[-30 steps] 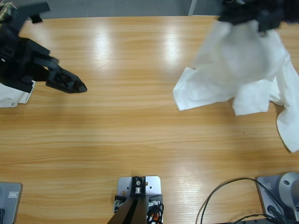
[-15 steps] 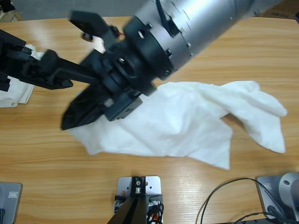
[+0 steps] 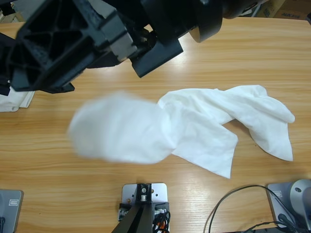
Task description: Fold clothes
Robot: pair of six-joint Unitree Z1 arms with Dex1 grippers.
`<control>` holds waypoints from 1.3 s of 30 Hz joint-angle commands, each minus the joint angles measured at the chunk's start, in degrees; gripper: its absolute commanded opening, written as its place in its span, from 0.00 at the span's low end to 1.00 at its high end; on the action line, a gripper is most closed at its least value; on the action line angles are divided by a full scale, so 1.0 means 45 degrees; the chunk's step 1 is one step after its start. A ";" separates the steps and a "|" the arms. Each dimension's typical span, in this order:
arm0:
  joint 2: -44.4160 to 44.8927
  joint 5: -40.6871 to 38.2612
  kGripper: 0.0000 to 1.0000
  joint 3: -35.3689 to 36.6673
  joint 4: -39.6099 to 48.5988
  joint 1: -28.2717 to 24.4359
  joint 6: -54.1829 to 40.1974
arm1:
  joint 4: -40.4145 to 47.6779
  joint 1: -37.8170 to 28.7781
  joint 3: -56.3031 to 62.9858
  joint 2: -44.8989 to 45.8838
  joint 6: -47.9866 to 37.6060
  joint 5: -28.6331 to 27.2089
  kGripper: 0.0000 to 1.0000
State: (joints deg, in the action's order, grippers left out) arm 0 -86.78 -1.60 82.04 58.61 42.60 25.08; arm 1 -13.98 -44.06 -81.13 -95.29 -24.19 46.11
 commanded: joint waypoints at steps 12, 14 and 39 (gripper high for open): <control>-0.2036 0.1875 0.95 -0.0884 0.0855 0.3147 -0.8690 | -0.2656 0.4005 0.7127 0.5585 0.0099 -0.5873 0.99; -0.2259 0.2492 0.95 -0.1927 -0.0536 0.4362 -0.8163 | -0.2636 0.4150 0.7538 0.5839 0.0009 -0.5873 0.99; -0.6657 0.3734 0.95 -0.2154 -0.4727 0.7721 -0.6784 | -0.2269 0.4400 1.0049 0.7112 -0.0889 -0.6048 0.99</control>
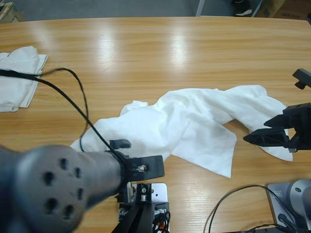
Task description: Fold clothes
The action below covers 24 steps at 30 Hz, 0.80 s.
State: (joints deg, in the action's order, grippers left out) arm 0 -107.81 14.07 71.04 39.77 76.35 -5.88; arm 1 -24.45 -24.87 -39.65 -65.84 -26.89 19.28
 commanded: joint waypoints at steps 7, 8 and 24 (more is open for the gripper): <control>-0.2846 0.0769 0.94 0.0443 -0.1077 0.0220 0.0194 | 0.0062 0.0273 0.1183 0.0812 -0.0332 -0.0018 0.99; -0.2858 0.0878 0.94 0.0451 -0.1108 0.0197 0.0214 | 0.0062 0.0273 0.1249 0.0839 -0.0332 0.0005 0.99; -0.1948 0.1062 0.86 0.0072 -0.1358 -0.1104 -0.0489 | 0.0656 0.0293 0.2171 0.1077 -0.0605 0.0060 0.99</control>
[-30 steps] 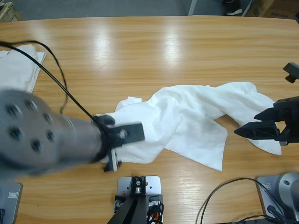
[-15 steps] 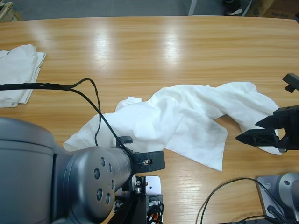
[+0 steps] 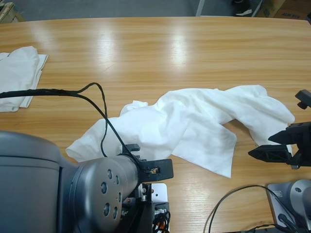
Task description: Fold clothes
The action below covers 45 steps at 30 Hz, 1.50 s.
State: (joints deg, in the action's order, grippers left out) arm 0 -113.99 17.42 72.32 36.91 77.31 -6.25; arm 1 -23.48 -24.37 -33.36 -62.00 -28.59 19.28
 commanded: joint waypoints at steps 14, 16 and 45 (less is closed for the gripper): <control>0.1014 -0.0700 0.86 -0.0356 -0.0643 -0.2004 -0.0400 | 0.0917 0.0181 0.0933 -0.0062 -0.0248 0.0067 0.99; 0.0932 -0.1009 0.86 -0.0567 -0.0659 -0.2004 -0.0393 | 0.0924 0.0181 0.0918 -0.0101 -0.0248 0.0052 0.99; -0.0103 -0.0122 0.00 -0.0505 -0.1706 -0.1691 -0.0709 | 0.1487 0.0200 0.1035 -0.0773 -0.0287 0.0056 0.99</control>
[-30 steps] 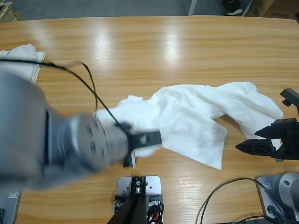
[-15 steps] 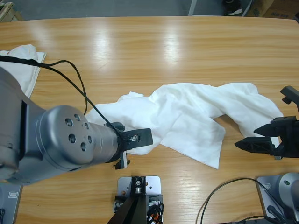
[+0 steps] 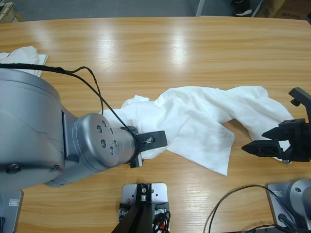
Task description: Fold clothes
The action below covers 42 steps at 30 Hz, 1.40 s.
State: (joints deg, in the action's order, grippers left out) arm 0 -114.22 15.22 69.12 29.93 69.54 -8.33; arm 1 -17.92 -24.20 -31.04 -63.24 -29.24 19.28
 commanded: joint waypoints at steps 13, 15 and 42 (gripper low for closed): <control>0.2491 0.0286 0.00 0.3344 0.2224 -0.3933 -0.0349 | 0.0385 0.0163 0.0678 -0.0525 -0.0142 0.0071 0.99; 0.2381 -0.0015 0.00 0.4922 0.2802 -0.5570 -0.0244 | 0.0459 0.0163 0.0705 -0.0584 -0.0142 0.0071 0.99; 0.2440 -0.1468 1.00 0.2848 0.2556 -0.7245 -0.1255 | 0.0994 0.0163 0.1155 -0.0369 -0.0134 0.0130 0.96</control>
State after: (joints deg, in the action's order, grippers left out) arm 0 -114.88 9.36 95.49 42.73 27.02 -3.00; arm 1 -14.55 -23.97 -27.97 -63.99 -29.26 19.35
